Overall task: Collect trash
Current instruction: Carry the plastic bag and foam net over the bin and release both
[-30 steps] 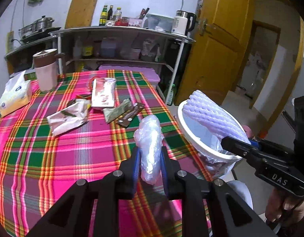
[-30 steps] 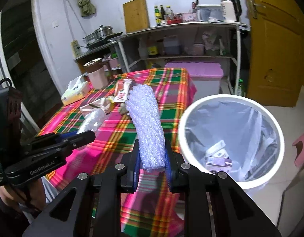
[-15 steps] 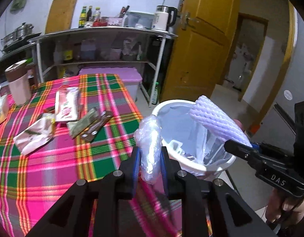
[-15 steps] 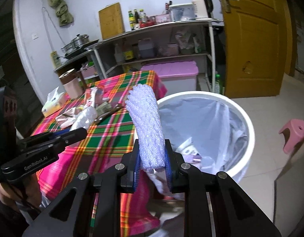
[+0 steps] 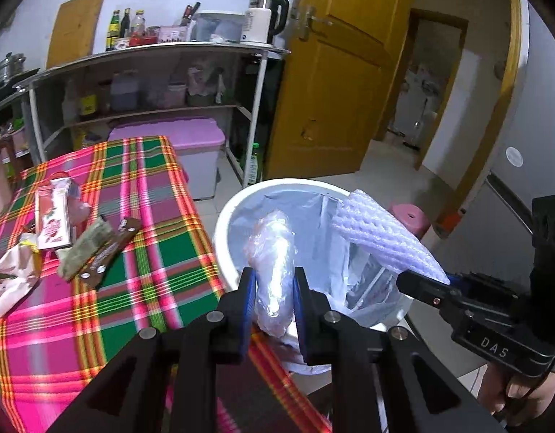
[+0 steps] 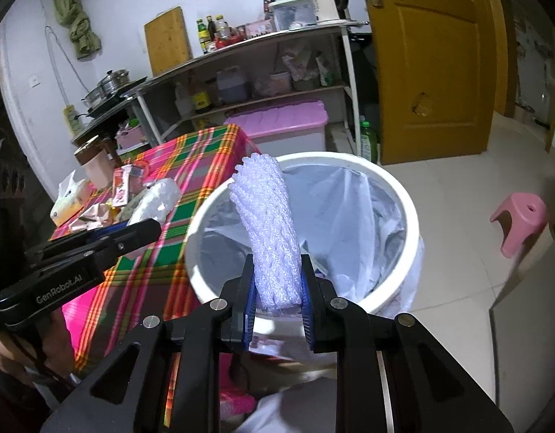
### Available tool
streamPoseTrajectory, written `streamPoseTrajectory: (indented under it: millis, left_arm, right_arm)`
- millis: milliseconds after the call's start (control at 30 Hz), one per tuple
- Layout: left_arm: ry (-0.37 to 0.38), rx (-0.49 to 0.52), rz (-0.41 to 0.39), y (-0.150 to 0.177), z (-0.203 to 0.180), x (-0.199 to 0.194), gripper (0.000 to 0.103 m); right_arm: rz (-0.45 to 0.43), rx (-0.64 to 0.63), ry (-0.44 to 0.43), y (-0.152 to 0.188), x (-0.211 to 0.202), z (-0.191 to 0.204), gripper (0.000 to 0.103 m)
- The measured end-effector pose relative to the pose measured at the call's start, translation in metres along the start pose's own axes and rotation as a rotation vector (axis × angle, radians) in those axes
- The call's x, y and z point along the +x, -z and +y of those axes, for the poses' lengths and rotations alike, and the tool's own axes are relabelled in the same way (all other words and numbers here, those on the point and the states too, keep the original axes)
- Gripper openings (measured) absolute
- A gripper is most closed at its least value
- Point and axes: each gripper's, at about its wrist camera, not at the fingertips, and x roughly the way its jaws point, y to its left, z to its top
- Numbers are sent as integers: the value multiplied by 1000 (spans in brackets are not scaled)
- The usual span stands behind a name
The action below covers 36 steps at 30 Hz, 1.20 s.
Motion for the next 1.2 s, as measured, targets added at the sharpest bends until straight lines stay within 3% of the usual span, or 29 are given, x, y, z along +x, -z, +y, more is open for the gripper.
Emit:
streamPoseTrajectory:
  millis: [600, 733, 1200]
  left_arm:
    - [67, 34, 56, -11, -19, 45, 22]
    - [78, 34, 52, -13, -18, 45, 27]
    - [68, 2, 26, -6, -9, 22, 27]
  right_arm:
    - [49, 22, 35, -3, 18, -21, 25]
    - [47, 22, 40, -2, 19, -21, 29]
    - [14, 13, 21, -4, 6, -12, 35]
